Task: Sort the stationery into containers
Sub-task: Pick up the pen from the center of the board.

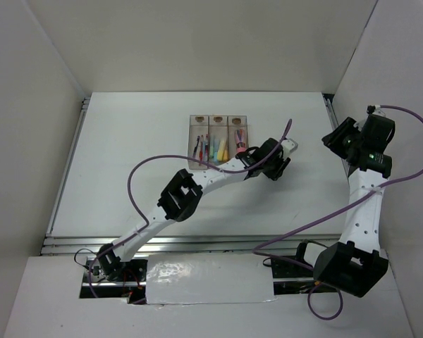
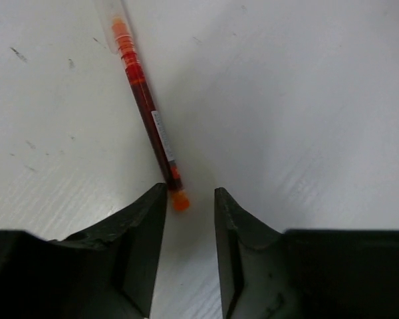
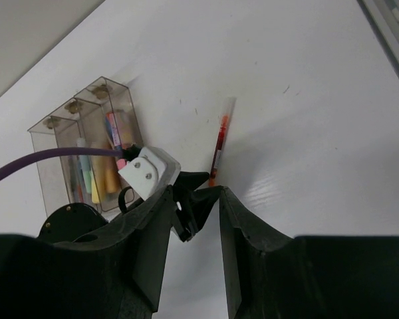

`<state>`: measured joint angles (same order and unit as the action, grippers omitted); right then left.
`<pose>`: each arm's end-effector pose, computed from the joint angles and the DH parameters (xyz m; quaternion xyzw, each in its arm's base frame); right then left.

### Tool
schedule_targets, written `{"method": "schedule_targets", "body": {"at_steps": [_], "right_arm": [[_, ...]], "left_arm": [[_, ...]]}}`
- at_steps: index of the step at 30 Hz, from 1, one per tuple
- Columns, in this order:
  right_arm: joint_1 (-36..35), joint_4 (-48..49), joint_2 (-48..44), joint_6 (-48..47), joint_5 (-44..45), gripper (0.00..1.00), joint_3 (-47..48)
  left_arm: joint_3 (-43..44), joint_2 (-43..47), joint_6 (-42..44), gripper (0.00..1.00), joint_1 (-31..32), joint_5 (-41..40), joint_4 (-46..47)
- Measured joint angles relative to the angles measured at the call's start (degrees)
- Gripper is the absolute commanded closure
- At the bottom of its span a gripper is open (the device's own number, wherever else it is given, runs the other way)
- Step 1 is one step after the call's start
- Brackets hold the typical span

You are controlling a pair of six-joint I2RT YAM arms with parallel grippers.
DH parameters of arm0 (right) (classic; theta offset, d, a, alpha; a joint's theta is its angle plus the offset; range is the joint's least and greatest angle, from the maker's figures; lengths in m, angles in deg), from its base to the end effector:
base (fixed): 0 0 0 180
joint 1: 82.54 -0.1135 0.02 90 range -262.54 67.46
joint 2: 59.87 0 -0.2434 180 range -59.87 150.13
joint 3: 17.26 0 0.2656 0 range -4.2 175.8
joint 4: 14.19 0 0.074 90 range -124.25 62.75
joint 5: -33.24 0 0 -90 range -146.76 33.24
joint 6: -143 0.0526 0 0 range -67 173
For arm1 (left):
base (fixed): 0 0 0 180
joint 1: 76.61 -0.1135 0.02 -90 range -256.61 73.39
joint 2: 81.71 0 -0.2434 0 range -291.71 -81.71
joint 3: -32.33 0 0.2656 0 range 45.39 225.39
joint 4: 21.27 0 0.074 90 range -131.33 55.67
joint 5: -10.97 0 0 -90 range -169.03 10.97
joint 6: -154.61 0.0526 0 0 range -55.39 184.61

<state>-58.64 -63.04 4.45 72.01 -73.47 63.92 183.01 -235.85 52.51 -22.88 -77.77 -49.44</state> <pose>0.2568 -0.0973 0.3440 0.2509 0.8311 0.1065 0.4847 0.3611 -0.4940 0.1372 0.3152 0.8141 -0.2730 0.4041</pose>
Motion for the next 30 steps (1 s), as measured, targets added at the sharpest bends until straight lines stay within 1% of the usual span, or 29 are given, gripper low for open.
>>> {"method": "schedule_targets", "body": {"at_steps": [2,3,6,8,9,11,14,15,17,19,22,25,28,30], "right_arm": [[0.0,-0.1,0.2,0.0,-0.3,0.59,0.0],[0.0,-0.2,0.2,-0.1,-0.3,0.59,0.0],[0.0,-0.4,0.3,-0.3,-0.5,0.6,0.0],[0.0,-0.5,0.4,-0.4,-0.6,0.6,0.0],[0.0,-0.6,0.4,-0.4,-0.7,0.6,0.0],[0.0,-0.7,0.5,-0.4,-0.7,0.6,0.0],[0.0,-0.7,0.8,-0.4,-0.8,0.61,0.0],[0.0,-0.7,0.8,-0.4,-0.9,0.61,0.0],[0.0,-0.7,0.8,-0.4,-1.2,0.62,0.0],[0.0,-0.7,0.9,-0.8,-1.6,0.65,0.0],[0.0,-0.7,0.9,-2.7,-3.0,0.65,0.0],[0.0,-0.7,0.9,-6.1,-4.8,0.65,0.0],[0.1,-0.7,0.8,-11.1,-6.5,0.63,0.1],[0.1,-1.0,0.5,-15.5,-8.2,0.59,0.3]], "left_arm": [[0.2,0.0,-0.1,0.58,0.4,-0.2,-0.5],[0.5,-0.2,-0.2,0.63,0.6,-0.6,-1.2],[1.1,-0.5,-0.4,0.71,0.6,-2.4,-2.2],[1.4,-0.5,-0.5,0.75,0.6,-4.2,-3.1],[1.6,-0.5,-0.4,0.79,0.6,-5.1,-3.7],[2.0,-0.5,-0.2,0.82,0.6,-6.5,-4.9],[2.5,-0.5,-0.2,0.93,0.6,-8.2,-6.6],[2.6,-0.5,-0.2,1.0,0.6,-8.7,-7.0],[2.4,-0.3,-0.1,1.0,0.6,-9.1,-7.1],[-0.6,1.2,0.0,1.0,0.6,-9.4,-5.7],[-11.0,7.2,0.3,1.0,0.3,-8.7,-2.8],[-18.5,12.7,1.5,1.0,0.0,-6.7,-2.7],[-19.1,15.7,1.7,1.0,-0.4,-4.1,-3.5],[-18.5,18.3,1.6,1.0,-0.6,-2.0,-4.1]]}}
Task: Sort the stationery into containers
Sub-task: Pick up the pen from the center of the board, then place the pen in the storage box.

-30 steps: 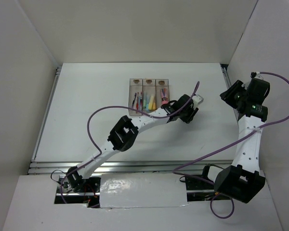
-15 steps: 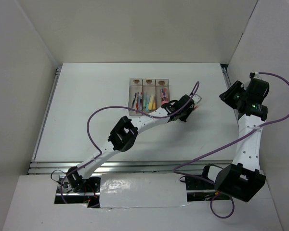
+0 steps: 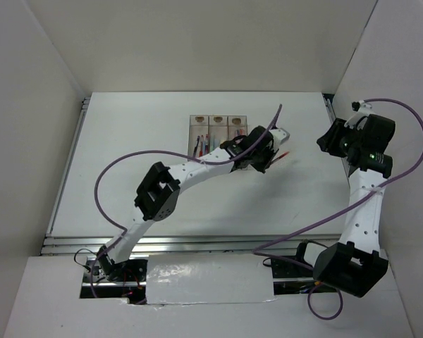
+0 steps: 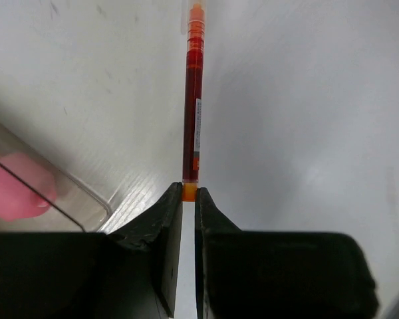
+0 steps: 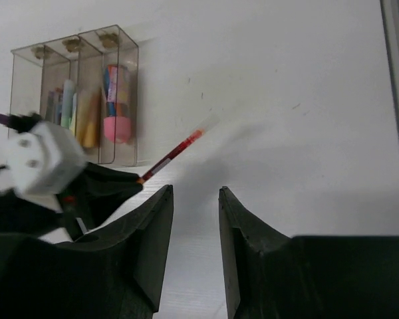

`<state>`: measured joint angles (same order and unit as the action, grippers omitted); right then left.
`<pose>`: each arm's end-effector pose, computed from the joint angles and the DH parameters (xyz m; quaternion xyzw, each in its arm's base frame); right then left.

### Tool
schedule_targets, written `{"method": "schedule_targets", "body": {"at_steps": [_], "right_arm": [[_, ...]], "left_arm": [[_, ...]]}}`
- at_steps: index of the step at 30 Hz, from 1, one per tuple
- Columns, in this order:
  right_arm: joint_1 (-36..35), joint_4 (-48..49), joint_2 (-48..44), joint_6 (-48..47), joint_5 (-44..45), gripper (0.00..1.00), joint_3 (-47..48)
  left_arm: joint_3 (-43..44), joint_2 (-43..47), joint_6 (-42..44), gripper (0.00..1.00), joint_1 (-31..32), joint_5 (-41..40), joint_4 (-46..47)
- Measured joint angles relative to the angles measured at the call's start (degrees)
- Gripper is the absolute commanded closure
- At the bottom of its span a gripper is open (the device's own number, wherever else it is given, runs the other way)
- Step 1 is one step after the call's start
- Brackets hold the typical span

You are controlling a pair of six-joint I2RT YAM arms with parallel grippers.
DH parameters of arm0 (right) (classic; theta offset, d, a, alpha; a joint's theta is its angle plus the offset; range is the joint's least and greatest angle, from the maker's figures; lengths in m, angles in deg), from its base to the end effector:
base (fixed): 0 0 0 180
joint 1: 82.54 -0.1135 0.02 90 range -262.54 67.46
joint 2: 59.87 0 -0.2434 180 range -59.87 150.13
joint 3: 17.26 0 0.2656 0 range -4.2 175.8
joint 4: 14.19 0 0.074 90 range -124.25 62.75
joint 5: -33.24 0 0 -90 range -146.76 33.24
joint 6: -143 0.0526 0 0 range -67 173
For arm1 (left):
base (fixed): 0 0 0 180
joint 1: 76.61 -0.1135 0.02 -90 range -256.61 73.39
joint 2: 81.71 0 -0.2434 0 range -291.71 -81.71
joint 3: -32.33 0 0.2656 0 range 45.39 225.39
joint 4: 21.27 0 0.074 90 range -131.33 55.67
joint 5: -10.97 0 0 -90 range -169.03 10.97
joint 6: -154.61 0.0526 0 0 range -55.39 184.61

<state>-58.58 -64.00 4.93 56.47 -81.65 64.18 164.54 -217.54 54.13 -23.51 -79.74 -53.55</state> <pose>0.2582 -0.0905 0.3432 0.1040 0.8587 0.1039 0.4910 0.3381 -0.4492 0.1921 0.3210 0.8307 -0.2349 0.3894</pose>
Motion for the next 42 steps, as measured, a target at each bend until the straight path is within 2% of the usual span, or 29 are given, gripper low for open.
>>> {"method": "schedule_targets", "body": {"at_steps": [4,9,15,21,27,30,42], "right_arm": [[0.1,-0.7,-2.4,-9.0,-5.5,0.41,1.0],[-2.8,-4.3,-6.0,-23.8,-12.9,0.35,7.2],[-14.4,-10.1,-9.4,-44.4,-16.9,0.32,12.1],[-33.5,-14.9,-11.3,-58.2,-13.3,0.32,11.8],[-50.7,-19.1,-7.9,-64.5,-5.2,0.34,10.4],[-56.7,-21.1,-4.3,-65.5,-1.9,0.36,9.8],[-66.2,-22.8,1.4,-65.2,5.7,0.43,7.4]], "left_arm": [[0.0,7.9,-0.8,1.0,0.0,4.0,-1.0],[-3.9,19.4,-3.2,1.0,-0.8,10.3,-2.4],[-14.3,29.3,-3.4,1.0,-6.6,20.9,-6.2],[-22.9,32.3,-3.4,1.0,-11.7,29.3,-12.2],[-27.1,36.0,-3.1,1.0,-12.9,37.4,-15.6],[-30.2,39.6,-3.0,1.0,-14.2,41.5,-17.0],[-33.0,43.0,-1.1,1.0,-18.1,48.9,-21.9]]}}
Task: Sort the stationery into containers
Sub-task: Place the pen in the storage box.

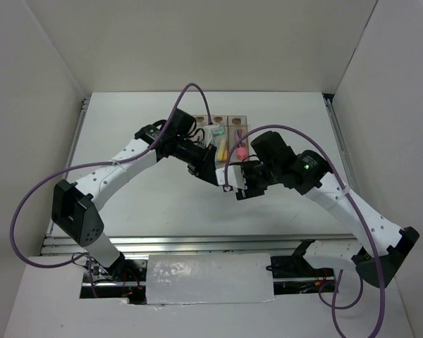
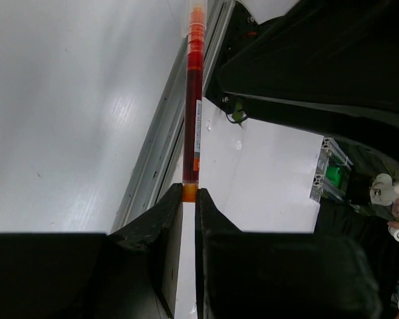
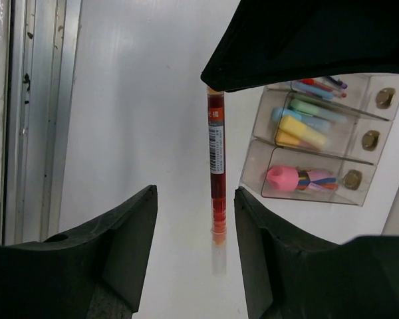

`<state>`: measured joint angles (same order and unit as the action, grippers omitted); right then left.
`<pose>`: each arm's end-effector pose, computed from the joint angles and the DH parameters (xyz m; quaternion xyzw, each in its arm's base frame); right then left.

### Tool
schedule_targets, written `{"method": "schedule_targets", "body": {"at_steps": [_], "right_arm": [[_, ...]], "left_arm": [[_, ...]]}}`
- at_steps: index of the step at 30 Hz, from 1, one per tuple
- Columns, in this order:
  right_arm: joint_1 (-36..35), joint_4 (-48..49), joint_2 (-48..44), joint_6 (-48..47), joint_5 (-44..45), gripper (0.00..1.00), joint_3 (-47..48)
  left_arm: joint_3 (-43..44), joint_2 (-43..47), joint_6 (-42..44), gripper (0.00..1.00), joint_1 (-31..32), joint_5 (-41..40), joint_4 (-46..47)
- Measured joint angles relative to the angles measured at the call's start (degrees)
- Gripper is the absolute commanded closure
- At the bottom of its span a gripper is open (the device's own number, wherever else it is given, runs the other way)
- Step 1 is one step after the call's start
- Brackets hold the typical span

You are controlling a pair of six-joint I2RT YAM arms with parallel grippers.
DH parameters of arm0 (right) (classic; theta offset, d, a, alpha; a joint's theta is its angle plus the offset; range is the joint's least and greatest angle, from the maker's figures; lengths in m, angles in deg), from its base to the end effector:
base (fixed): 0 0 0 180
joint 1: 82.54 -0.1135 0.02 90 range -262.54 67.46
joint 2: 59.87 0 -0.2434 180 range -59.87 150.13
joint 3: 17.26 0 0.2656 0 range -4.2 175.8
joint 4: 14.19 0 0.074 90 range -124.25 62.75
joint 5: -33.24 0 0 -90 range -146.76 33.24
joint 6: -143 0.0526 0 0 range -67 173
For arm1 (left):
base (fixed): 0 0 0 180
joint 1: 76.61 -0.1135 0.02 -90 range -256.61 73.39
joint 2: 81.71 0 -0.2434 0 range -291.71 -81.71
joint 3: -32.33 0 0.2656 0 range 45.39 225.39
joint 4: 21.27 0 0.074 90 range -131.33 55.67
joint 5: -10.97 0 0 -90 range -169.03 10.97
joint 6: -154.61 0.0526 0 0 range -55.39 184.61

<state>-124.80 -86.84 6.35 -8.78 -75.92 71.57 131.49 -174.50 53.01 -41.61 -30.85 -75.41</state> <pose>0.1708 0.1785 0.3435 -0.7654 0.5255 0.0970 0.3586 0.2799 -0.2438 0.3053 0.3167 0.8041 -0.4798 0.1514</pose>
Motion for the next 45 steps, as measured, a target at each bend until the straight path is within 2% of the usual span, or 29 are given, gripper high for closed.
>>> {"method": "schedule_targets", "body": {"at_steps": [6,9,10,11,15,21,22,24,25,27,28,29,30,35,37,40,42,45], "right_arm": [[-1.6,0.5,3.3,1.7,3.9,0.48,-0.7],[-2.1,0.5,4.7,2.4,5.3,0.58,-0.7],[-2.1,0.6,5.1,2.8,5.7,0.66,-0.7],[-2.2,0.8,5.4,2.8,6.2,0.69,-0.7],[-3.1,1.3,5.4,3.5,7.8,0.72,-0.7],[-3.9,2.5,5.4,3.7,8.6,0.83,-0.9],[-4.0,2.9,5.4,3.7,8.7,0.87,-0.9],[-4.2,3.2,5.4,3.8,8.9,0.92,-0.9],[-4.2,3.5,5.4,3.9,9.0,0.95,-0.9],[-4.3,4.1,5.4,4.0,8.9,0.98,-1.0],[-4.3,4.5,5.4,4.2,8.9,0.99,-1.1],[-4.3,5.0,5.4,4.4,8.9,0.99,-1.2],[-4.3,5.5,5.4,4.6,8.9,1.0,-1.3],[-3.4,9.7,5.7,7.7,8.2,1.0,-2.0],[-1.7,12.5,7.2,12.4,7.3,1.0,-1.5],[2.2,16.7,14.3,26.4,6.1,1.0,3.8],[5.2,18.0,21.8,38.8,5.1,1.0,11.1],[8.7,23.8,30.9,56.1,4.6,1.0,18.2]], "left_arm": [[-1.6,0.7,-0.1,1.0,0.0,1.0,-0.1],[-2.6,1.2,-0.3,1.0,0.0,1.2,-0.3],[-2.7,1.2,-0.4,1.0,0.0,1.3,-0.3],[-2.7,1.2,-0.4,1.0,0.0,1.3,-0.3],[-3.1,1.8,-0.6,1.0,-0.6,1.7,0.0],[-3.6,3.4,-0.8,1.0,-1.7,2.7,1.0],[-3.9,3.7,-0.8,0.97,-1.9,2.7,1.4],[-4.6,4.2,-1.0,0.82,-2.2,2.7,2.1],[-5.2,4.6,-1.4,0.67,-2.5,2.8,2.6],[-6.9,5.6,-2.6,0.49,-3.1,2.7,3.9],[-7.7,6.3,-3.3,0.21,-3.7,2.3,4.3],[-8.5,6.9,-3.7,0.15,-4.5,1.8,4.6],[-8.9,7.6,-4.6,0.01,-5.8,0.8,4.8],[-7.1,11.0,-5.4,0.01,-15.8,-7.8,6.1],[-4.9,12.3,-5.3,0.01,-21.6,-12.5,7.4],[-3.7,14.3,-5.2,0.01,-28.9,-18.7,10.0],[-4.0,15.3,-5.0,0.01,-32.6,-22.1,10.8],[-6.7,17.0,-4.9,0.01,-36.6,-24.0,12.8]]}}
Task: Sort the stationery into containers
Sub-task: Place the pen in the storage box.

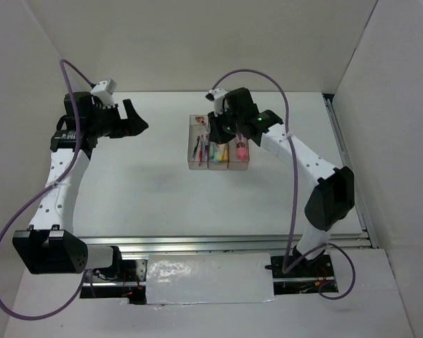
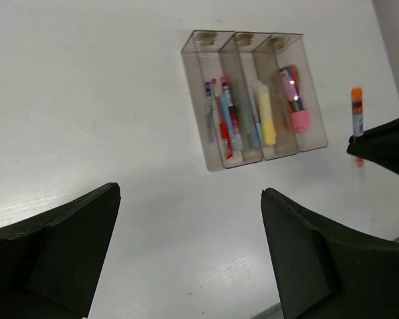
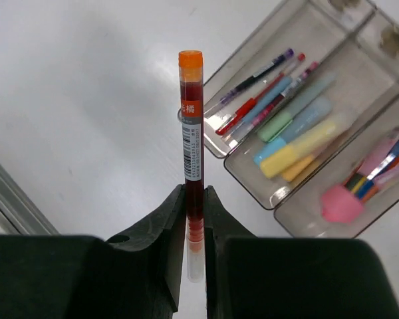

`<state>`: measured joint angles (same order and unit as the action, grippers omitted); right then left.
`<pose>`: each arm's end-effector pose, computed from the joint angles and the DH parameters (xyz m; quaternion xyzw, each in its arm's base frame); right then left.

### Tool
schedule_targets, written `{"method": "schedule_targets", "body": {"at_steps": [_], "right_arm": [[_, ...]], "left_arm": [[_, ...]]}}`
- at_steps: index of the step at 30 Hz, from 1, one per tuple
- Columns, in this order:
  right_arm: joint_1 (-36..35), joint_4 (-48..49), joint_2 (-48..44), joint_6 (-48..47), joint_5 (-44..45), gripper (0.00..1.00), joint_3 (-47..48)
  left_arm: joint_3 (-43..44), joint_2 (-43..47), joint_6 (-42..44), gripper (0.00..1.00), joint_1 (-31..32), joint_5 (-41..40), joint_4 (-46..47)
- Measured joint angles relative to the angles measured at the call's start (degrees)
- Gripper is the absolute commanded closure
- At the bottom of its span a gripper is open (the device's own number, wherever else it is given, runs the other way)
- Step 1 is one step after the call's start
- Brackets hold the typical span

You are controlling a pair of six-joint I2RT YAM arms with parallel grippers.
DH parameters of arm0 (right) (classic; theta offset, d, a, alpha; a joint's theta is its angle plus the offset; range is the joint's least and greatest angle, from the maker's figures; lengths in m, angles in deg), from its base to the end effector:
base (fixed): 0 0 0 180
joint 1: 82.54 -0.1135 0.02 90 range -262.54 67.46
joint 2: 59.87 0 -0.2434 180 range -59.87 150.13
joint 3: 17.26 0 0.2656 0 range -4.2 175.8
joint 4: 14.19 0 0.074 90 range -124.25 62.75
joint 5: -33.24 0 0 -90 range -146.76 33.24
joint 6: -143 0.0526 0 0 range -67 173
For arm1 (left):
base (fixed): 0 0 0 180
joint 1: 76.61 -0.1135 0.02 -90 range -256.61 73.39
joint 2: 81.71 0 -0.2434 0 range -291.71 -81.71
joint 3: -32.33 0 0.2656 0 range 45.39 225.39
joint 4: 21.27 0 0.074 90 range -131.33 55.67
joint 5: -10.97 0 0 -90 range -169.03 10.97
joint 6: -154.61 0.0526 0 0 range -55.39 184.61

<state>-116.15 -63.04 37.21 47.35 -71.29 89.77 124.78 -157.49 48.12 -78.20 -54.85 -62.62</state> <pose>0.3332 0.2373 0.3225 -0.3520 0.8246 0.2141 0.3876 0.3260 -0.0125 0.3747 -0.0177 0.8307 -0.2433 0.5004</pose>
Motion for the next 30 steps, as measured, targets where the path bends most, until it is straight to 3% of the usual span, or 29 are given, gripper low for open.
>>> {"method": "schedule_targets", "body": {"at_steps": [4,9,14,17,24,27,28,30], "right_arm": [[1.5,1.1,6.7,18.5,4.7,1.0,3.2],[1.2,2.0,16.6,29.5,6.3,1.0,11.1],[2.6,2.3,25.1,33.7,6.3,0.99,16.5],[4.1,2.4,28.5,34.8,6.1,0.89,18.2],[5.8,3.3,33.2,35.7,3.8,0.88,21.6],[5.5,4.2,34.3,35.9,2.9,0.69,22.8],[5.4,4.4,34.5,36.1,2.8,0.53,23.0],[5.2,4.8,34.6,36.1,2.6,0.33,23.1]], "left_arm": [[-4.5,1.3,0.1,0.01,-4.3,-1.2,0.4],[-7.7,2.2,0.1,0.01,-8.5,-1.7,1.2],[-9.9,3.5,0.3,0.01,-10.6,-1.5,2.7],[-10.5,3.5,0.2,0.01,-11.0,-1.3,3.6],[-12.7,3.5,0.2,0.01,-11.0,-0.6,5.1],[-13.1,3.5,0.3,0.01,-11.0,-0.4,4.9],[-13.1,3.5,0.4,0.01,-11.0,-0.3,4.9],[-13.1,3.5,1.1,0.01,-11.0,-0.4,4.6]]}}
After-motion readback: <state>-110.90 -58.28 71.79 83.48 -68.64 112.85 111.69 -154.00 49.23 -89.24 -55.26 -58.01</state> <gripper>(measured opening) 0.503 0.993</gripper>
